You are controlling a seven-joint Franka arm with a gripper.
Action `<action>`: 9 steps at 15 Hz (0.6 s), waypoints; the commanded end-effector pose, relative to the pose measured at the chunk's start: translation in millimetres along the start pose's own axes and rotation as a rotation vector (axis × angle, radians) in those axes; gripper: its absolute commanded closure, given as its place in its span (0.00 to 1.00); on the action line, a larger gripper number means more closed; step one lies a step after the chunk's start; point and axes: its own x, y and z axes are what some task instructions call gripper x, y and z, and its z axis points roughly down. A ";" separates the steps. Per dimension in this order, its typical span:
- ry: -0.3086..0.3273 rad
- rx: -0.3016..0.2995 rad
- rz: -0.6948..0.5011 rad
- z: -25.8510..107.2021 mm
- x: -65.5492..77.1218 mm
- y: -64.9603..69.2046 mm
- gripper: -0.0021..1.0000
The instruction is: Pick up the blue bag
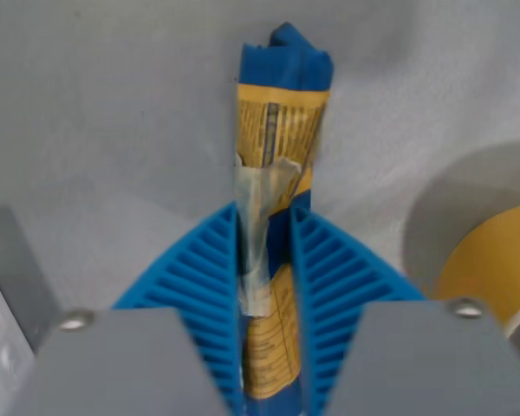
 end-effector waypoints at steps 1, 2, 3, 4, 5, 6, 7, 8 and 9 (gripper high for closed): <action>0.099 0.064 0.015 -1.2 -7.1 -1.3 1.00; 0.099 0.064 0.015 -1.2 -7.1 -1.3 1.00; 0.099 0.064 0.015 -1.2 -7.1 -1.3 1.00; 0.099 0.064 0.015 -1.2 -7.1 -1.3 1.00; 0.098 0.064 0.015 -6.4 -5.6 -1.6 1.00; 0.095 0.063 0.015 -11.4 -5.5 -1.4 1.00; 0.089 0.063 0.015 -16.4 -6.2 -1.3 1.00; 0.083 0.062 0.015 -21.3 -7.0 -0.3 1.00; 0.076 0.061 0.015 -26.2 -8.2 0.6 1.00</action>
